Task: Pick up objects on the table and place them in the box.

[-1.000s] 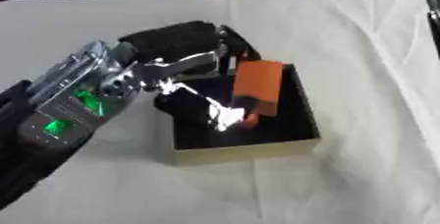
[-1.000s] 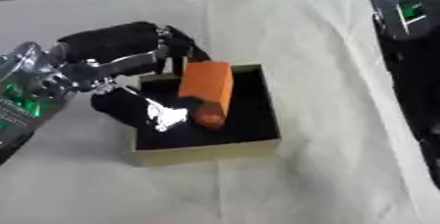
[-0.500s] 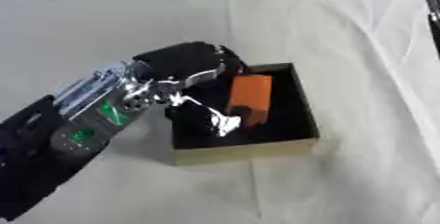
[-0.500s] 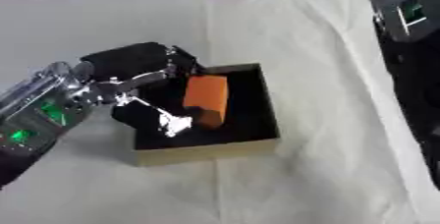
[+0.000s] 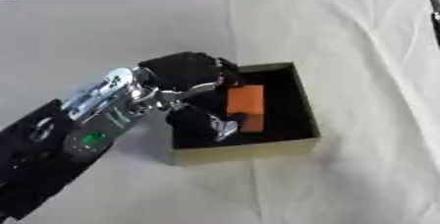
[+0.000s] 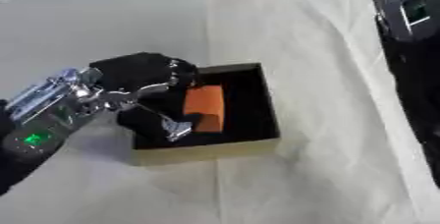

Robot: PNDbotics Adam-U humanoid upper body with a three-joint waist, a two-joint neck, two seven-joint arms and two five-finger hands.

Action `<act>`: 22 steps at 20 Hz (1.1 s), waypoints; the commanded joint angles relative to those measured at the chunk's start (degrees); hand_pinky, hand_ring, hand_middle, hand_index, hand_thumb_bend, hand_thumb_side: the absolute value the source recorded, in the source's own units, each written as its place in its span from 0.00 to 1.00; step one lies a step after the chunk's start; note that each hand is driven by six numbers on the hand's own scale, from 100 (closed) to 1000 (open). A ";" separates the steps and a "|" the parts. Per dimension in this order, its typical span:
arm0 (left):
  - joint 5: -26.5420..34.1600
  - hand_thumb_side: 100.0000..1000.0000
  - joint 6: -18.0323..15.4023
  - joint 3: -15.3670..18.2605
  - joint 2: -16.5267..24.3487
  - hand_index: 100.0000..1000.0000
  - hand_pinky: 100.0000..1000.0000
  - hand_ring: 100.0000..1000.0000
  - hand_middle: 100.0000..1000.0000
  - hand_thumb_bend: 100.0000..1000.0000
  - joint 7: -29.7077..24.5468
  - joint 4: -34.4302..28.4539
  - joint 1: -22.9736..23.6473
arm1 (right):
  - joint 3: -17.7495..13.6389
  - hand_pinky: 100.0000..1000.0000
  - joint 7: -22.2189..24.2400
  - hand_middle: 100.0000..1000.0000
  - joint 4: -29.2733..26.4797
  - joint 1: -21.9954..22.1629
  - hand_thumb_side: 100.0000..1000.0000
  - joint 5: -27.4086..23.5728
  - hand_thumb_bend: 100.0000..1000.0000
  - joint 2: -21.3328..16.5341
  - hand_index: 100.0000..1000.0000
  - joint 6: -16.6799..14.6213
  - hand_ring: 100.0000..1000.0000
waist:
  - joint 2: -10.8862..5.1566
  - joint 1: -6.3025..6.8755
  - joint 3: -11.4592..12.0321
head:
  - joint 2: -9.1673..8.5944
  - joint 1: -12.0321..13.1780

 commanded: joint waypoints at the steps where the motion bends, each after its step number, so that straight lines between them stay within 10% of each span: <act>1: -2.38 0.84 -0.21 1.53 1.83 0.86 0.55 0.76 0.76 0.00 -0.67 -2.06 -0.62 | -0.41 0.86 0.02 0.51 -1.35 -0.75 0.81 -0.28 0.03 -1.53 0.72 0.08 0.71 | -1.22 -0.04 0.08 | 0.22 0.06; 22: 1.68 1.00 1.47 8.27 5.89 0.90 0.58 0.78 0.79 0.15 -0.64 -11.20 0.44 | -0.89 0.86 -0.24 0.51 -1.72 0.29 0.81 -0.09 0.04 -1.87 0.72 0.56 0.71 | -2.08 0.46 0.56 | -0.24 -0.94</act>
